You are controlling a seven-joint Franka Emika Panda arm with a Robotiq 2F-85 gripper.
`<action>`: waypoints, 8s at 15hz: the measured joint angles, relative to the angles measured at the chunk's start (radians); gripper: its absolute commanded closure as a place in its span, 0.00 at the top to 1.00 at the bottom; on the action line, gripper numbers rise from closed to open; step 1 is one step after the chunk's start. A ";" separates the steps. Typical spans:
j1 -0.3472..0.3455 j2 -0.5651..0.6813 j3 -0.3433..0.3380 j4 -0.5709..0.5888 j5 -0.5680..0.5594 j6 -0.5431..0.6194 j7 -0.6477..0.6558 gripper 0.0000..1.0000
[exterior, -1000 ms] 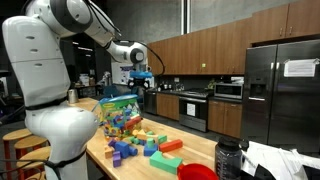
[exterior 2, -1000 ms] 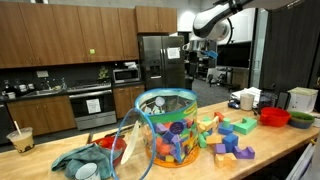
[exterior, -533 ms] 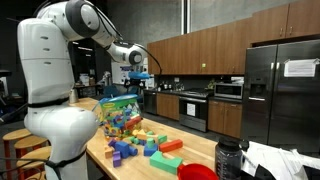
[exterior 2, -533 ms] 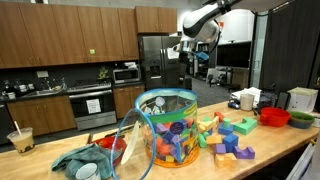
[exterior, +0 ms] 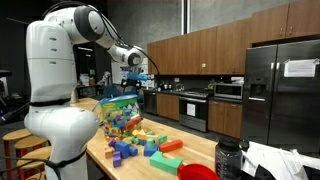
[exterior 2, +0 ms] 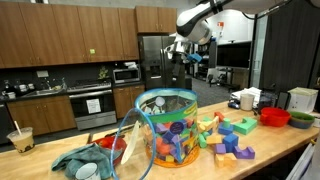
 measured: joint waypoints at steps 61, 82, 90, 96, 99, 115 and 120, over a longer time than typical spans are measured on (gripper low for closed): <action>0.052 0.181 0.141 0.038 -0.155 0.086 -0.093 1.00; 0.049 0.166 0.130 0.029 -0.359 0.041 -0.037 1.00; 0.051 0.186 0.146 0.029 -0.360 0.042 -0.127 1.00; 0.059 0.226 0.182 0.050 -0.360 0.044 -0.233 1.00; 0.066 0.251 0.192 0.072 -0.360 0.045 -0.278 1.00; 0.113 0.381 0.205 0.114 -0.432 0.273 -0.319 1.00; 0.113 0.394 0.199 0.081 -0.494 0.299 -0.285 1.00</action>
